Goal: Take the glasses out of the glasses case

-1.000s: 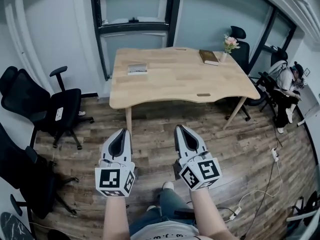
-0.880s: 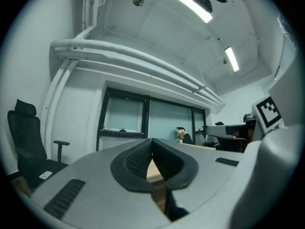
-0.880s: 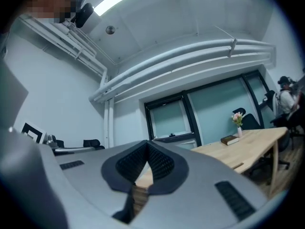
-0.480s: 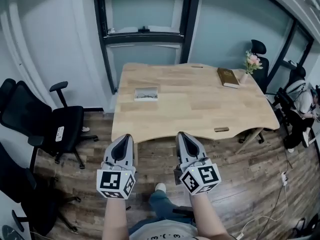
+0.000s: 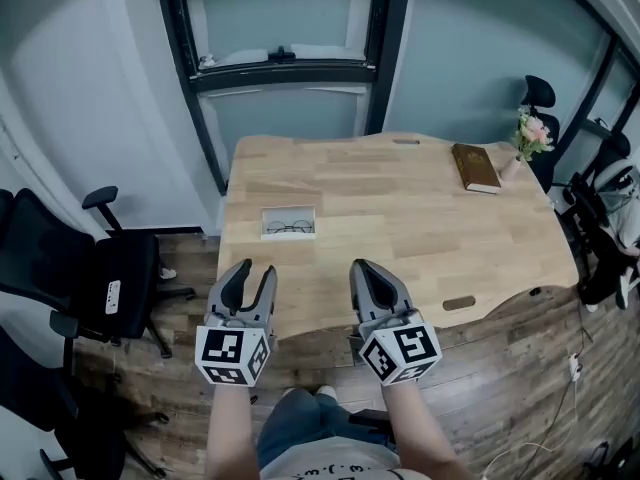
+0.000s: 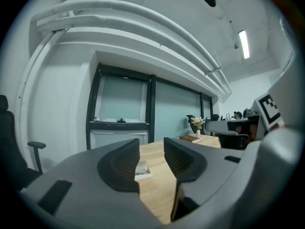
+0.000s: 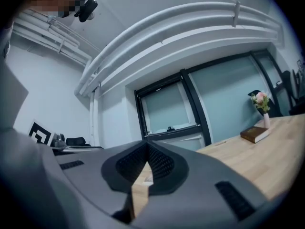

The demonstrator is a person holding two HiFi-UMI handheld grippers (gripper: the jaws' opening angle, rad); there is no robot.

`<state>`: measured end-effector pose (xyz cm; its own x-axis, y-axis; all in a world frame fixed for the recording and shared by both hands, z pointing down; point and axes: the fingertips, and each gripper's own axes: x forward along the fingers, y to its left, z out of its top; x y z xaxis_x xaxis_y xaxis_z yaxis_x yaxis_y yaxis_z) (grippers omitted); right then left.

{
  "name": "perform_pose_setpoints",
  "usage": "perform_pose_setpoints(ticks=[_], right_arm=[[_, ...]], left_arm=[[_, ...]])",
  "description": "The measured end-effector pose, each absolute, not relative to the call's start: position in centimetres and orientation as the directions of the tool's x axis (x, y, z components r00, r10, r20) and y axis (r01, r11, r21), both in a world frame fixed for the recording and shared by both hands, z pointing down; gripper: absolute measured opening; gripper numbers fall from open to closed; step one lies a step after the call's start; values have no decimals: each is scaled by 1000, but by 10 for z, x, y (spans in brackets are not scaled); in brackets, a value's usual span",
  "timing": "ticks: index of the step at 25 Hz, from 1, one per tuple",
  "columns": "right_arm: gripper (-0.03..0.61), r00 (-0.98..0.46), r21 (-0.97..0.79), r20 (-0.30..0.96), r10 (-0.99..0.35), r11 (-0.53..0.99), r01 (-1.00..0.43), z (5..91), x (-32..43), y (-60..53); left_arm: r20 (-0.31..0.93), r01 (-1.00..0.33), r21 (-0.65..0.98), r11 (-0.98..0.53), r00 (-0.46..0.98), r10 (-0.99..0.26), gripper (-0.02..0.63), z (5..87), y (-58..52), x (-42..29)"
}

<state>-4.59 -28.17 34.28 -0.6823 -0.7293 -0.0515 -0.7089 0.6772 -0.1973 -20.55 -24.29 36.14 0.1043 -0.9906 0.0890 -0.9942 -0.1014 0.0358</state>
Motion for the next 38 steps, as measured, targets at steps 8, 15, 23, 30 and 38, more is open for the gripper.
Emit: perform_pose_setpoints(ticks=[8,15,23,30,38], right_arm=[[11,-670,-205,58,-740,648,-734,384,-73,-367],[11,-638,-228,160,-753,600,-766,422,-90,-435],[11,-562,-247,268,-782,508,-825,468,-95,-473],[11,-528,-243,300,-794,472,-848,487,-89,-491],[11,-517,-236,324,-792,461,-855,499,-87,-506]], left_arm=[[296,-950,-59,-306,276,-914,169,411,-341,-224],[584,-804,-183,-566,374,-721,153,485,-415,-235],[818,-528,-190,-828,381,-430,141,571,-464,-236],[924,-323,-99,-941,321,-207,112,621,-481,-234],[946,-293,48,-955,321,-51,83,644,-489,-233]])
